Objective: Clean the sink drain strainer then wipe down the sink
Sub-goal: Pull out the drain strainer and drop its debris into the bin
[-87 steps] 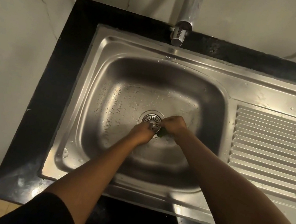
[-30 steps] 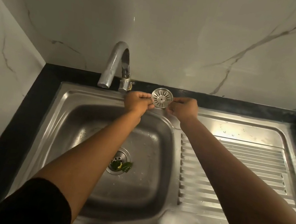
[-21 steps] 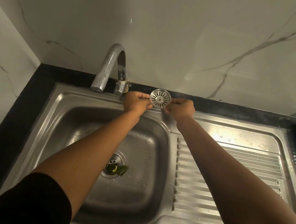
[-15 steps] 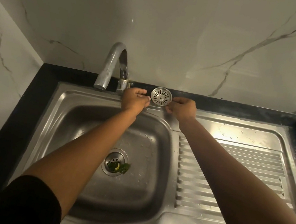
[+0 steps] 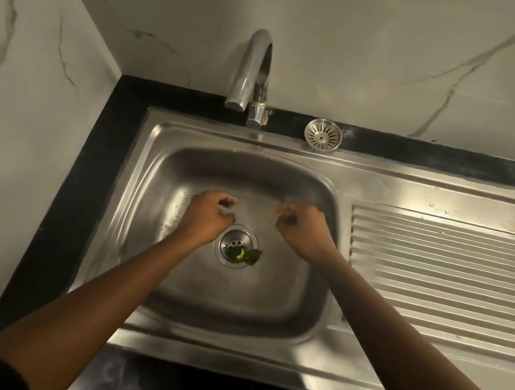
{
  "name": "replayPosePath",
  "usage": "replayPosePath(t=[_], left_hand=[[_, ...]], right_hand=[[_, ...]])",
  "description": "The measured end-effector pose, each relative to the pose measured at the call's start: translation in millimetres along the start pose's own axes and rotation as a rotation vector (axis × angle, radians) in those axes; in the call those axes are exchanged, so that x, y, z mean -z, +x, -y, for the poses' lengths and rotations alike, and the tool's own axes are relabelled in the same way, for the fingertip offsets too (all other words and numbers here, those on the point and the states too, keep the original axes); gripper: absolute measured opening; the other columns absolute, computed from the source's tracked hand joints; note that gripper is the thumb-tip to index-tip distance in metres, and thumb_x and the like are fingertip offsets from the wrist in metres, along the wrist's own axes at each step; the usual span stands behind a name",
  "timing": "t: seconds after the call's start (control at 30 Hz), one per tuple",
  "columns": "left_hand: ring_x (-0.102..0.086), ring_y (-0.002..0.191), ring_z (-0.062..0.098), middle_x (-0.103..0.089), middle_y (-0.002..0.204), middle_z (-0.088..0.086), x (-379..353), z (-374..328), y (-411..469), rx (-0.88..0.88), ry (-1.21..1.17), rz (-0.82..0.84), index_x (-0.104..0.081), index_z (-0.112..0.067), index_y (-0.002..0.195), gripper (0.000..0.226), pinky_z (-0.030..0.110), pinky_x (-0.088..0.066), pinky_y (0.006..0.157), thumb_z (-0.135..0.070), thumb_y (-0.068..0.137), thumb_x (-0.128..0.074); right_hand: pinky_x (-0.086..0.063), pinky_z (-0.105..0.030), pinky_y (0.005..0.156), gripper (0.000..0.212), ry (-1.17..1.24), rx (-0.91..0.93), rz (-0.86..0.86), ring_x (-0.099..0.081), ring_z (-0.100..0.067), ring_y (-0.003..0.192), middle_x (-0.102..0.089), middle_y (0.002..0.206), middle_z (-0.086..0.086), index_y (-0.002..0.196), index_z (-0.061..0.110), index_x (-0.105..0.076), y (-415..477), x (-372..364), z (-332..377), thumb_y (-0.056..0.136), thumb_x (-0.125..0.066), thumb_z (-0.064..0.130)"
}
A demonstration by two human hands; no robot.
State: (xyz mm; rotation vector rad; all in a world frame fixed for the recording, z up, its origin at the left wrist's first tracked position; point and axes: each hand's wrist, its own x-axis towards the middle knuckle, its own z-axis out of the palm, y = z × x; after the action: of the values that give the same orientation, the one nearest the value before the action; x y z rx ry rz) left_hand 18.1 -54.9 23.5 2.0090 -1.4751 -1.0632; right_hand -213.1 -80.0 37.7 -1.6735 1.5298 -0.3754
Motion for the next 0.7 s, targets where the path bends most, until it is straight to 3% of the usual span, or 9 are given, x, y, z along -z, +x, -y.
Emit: replayPosePath(t=[0.07, 0.13, 0.27, 0.5, 0.6, 0.7], left_hand=[[-0.074, 0.092, 0.017, -0.078, 0.119, 0.005, -1.0, 16.0, -7.1, 0.039, 0.035, 0.019, -0.076, -0.013, 0.121, 0.036, 0.029, -0.056, 0.095, -0.013, 0.086, -0.083], [-0.074, 0.099, 0.019, -0.078, 0.119, 0.005, -3.8, 27.4, -12.2, 0.074, 0.054, 0.028, -0.077, -0.014, 0.121, 0.036, 0.03, -0.056, 0.097, -0.013, 0.085, -0.083], [-0.071, 0.115, 0.023, -0.075, 0.127, 0.005, -14.9, 41.9, -16.8, 0.095, 0.153, 0.108, -0.075, -0.013, 0.126, 0.04, 0.035, -0.055, 0.102, -0.014, 0.086, -0.082], [-0.073, 0.104, 0.025, -0.079, 0.112, 0.007, -42.6, 59.8, -16.0, 0.14, 0.224, 0.227, -0.079, -0.015, 0.113, 0.028, 0.035, -0.059, 0.088, -0.013, 0.085, -0.079], [-0.074, 0.104, 0.027, -0.079, 0.112, 0.008, -51.3, 69.8, -15.8, 0.163, 0.219, 0.241, -0.079, -0.014, 0.116, 0.031, 0.033, -0.059, 0.085, -0.008, 0.086, -0.077], [-0.072, 0.11, 0.025, -0.078, 0.118, 0.009, -55.2, 76.3, -16.3, 0.193, 0.191, 0.21, -0.076, -0.013, 0.12, 0.036, 0.033, -0.057, 0.089, -0.004, 0.086, -0.076]], right_hand=[[-0.052, -0.018, 0.088, 0.03, -0.088, 0.0, 0.107, -0.073, -0.016, 0.101, -0.077, 0.114, 0.001, 0.119, 0.017, -0.076, -4.1, -19.1, 2.6, 0.089, -0.069, 0.012], [-0.054, -0.026, 0.086, 0.034, -0.207, 0.01, 0.213, -0.072, -0.019, 0.102, -0.076, 0.115, 0.001, 0.121, 0.022, -0.073, -5.1, -37.9, 5.7, 0.088, -0.071, 0.016], [-0.052, -0.03, 0.075, 0.031, -0.538, 0.037, 0.393, -0.07, -0.025, 0.102, -0.073, 0.116, -0.006, 0.12, 0.02, -0.069, -2.0, -76.7, 5.3, 0.089, -0.066, 0.016], [-0.055, -0.039, 0.098, 0.068, -0.761, 0.089, 0.566, -0.06, -0.03, 0.125, -0.053, 0.147, -0.01, 0.153, 0.023, -0.046, 10.0, -118.1, -9.3, 0.091, -0.066, 0.003], [-0.049, -0.04, 0.104, 0.075, -0.879, 0.225, 0.618, -0.051, -0.03, 0.137, -0.039, 0.161, -0.004, 0.159, 0.026, -0.035, 16.1, -127.3, -13.8, 0.093, -0.067, 0.01], [-0.049, -0.041, 0.105, 0.08, -1.001, 0.311, 0.634, -0.052, -0.03, 0.136, -0.035, 0.162, -0.003, 0.161, 0.03, -0.028, 18.7, -133.3, -17.9, 0.092, -0.068, 0.021]])
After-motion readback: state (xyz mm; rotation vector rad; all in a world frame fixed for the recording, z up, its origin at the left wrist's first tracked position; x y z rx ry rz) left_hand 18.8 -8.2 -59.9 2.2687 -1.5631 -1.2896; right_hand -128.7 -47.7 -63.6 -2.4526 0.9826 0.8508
